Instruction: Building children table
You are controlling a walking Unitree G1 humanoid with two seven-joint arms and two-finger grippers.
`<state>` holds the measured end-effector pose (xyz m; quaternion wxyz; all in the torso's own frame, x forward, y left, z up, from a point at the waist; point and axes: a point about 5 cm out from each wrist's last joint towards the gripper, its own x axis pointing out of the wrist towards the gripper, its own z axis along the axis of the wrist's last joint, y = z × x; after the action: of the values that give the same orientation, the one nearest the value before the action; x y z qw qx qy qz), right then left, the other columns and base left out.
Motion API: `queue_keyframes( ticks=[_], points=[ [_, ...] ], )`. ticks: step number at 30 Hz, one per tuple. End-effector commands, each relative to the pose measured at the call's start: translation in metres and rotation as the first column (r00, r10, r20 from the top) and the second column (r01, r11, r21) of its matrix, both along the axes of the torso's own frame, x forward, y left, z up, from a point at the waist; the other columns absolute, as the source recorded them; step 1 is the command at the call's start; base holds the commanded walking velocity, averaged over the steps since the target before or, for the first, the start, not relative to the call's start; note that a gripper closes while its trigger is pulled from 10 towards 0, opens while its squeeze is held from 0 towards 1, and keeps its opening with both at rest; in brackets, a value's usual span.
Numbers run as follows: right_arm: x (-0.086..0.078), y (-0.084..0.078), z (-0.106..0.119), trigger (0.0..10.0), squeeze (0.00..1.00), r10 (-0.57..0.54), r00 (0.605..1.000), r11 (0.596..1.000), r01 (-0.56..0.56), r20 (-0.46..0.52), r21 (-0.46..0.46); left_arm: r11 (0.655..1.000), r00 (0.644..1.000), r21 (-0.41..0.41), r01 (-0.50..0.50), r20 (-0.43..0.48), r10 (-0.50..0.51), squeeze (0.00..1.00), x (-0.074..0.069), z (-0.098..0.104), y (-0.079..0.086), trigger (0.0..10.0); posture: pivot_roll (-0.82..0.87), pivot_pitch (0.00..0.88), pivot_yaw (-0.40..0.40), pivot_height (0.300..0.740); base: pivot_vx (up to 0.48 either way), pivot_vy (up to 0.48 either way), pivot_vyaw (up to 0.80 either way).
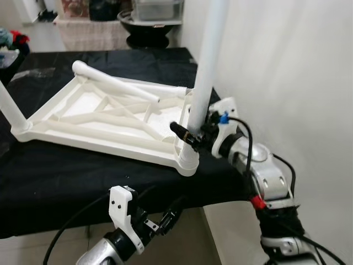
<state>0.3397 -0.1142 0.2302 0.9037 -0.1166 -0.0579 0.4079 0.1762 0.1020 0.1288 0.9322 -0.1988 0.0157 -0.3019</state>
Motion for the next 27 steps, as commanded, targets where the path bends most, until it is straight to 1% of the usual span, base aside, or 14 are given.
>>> queue_keyframes(
  ticks=[1,3,5,7,8,9,10,11,12,16,18,22,24,27],
  points=[
    [0.003,-0.004,0.005,10.0,1.00,0.054,0.998,0.998,-0.054,0.026,-0.015,1.000,1.000,0.007,0.001,0.000,-0.001,0.00,-0.003,0.001,0.000,10.0,-0.01,0.142,-0.100,0.740,0.000,0.000,0.00],
    [0.008,-0.007,0.014,10.0,1.00,0.141,0.989,0.990,-0.139,0.035,-0.031,1.000,1.000,0.006,0.001,0.002,-0.001,0.00,-0.006,0.002,0.000,10.0,-0.01,0.147,-0.102,0.740,0.000,0.000,0.00],
    [0.011,-0.008,0.020,10.0,1.00,0.167,0.985,0.985,-0.166,0.041,-0.041,1.000,1.000,0.006,0.000,0.003,0.000,0.00,-0.007,0.003,0.000,10.0,-0.01,0.150,-0.102,0.740,0.000,0.000,0.00],
    [0.014,-0.009,0.029,10.0,1.00,0.263,0.964,0.964,-0.262,0.038,-0.045,1.000,1.000,0.007,-0.003,0.004,0.003,0.00,-0.008,0.004,0.001,10.0,-0.01,0.152,-0.104,0.740,0.000,0.000,0.00],
    [0.014,-0.009,0.029,10.0,1.00,0.263,0.964,0.964,-0.262,0.038,-0.045,1.000,1.000,0.007,-0.003,0.004,0.003,0.00,-0.008,0.004,0.001,10.0,-0.01,0.152,-0.104,0.740,0.000,0.000,0.00],
    [0.016,-0.010,0.034,10.0,1.00,0.301,0.953,0.953,-0.300,0.037,-0.046,1.000,1.000,0.007,-0.005,0.005,0.004,0.00,-0.009,0.005,0.001,10.0,0.01,0.161,-0.101,0.740,0.000,0.000,0.00],
    [0.016,-0.010,0.040,10.0,0.15,0.351,0.936,0.935,-0.349,0.032,-0.056,1.000,1.000,0.008,-0.005,0.005,0.005,0.00,-0.010,0.006,0.002,10.0,0.03,0.165,-0.093,0.740,0.000,0.000,0.00],
    [0.016,-0.010,0.040,10.0,0.15,0.351,0.936,0.935,-0.349,0.032,-0.056,1.000,1.000,0.008,-0.005,0.005,0.005,0.00,-0.010,0.006,0.002,10.0,0.03,0.165,-0.093,0.740,0.000,0.000,0.00],
    [0.018,-0.011,0.044,10.0,0.00,0.380,0.925,0.924,-0.377,0.028,-0.067,1.000,1.000,0.009,-0.006,0.005,0.006,0.00,-0.011,0.007,0.003,10.0,0.04,0.168,-0.090,0.740,0.000,0.000,0.00],
    [0.020,-0.016,0.053,10.0,0.00,0.424,0.905,0.905,-0.422,0.026,-0.058,1.000,1.000,0.011,-0.005,0.006,0.005,0.00,-0.013,0.009,0.004,10.0,0.06,0.185,-0.086,0.740,0.000,0.000,0.00],
    [0.025,-0.029,0.061,10.0,0.00,0.416,0.908,0.909,-0.414,0.046,-0.040,1.000,1.000,0.013,-0.006,0.007,0.006,0.00,-0.018,0.012,0.003,10.0,0.07,0.202,-0.083,0.740,0.000,0.000,0.00],
    [0.028,-0.037,0.063,10.0,0.00,0.404,0.914,0.915,-0.402,0.048,-0.045,1.000,1.000,0.013,-0.006,0.007,0.006,0.00,-0.021,0.014,0.002,10.0,0.07,0.217,-0.082,0.740,0.000,0.000,0.00],
    [0.029,-0.041,0.065,10.0,0.00,0.413,0.910,0.911,-0.411,0.046,-0.047,1.000,1.000,0.012,-0.004,0.006,0.004,0.00,-0.024,0.016,0.002,10.0,0.08,0.231,-0.079,0.740,0.000,0.000,0.00],
    [0.029,-0.054,0.075,10.0,0.00,0.444,0.894,0.896,-0.443,0.052,-0.033,1.000,1.000,0.008,0.002,-0.001,-0.002,0.00,-0.031,0.021,0.002,10.0,0.08,0.253,-0.073,0.740,0.000,0.000,0.00]
  ],
)
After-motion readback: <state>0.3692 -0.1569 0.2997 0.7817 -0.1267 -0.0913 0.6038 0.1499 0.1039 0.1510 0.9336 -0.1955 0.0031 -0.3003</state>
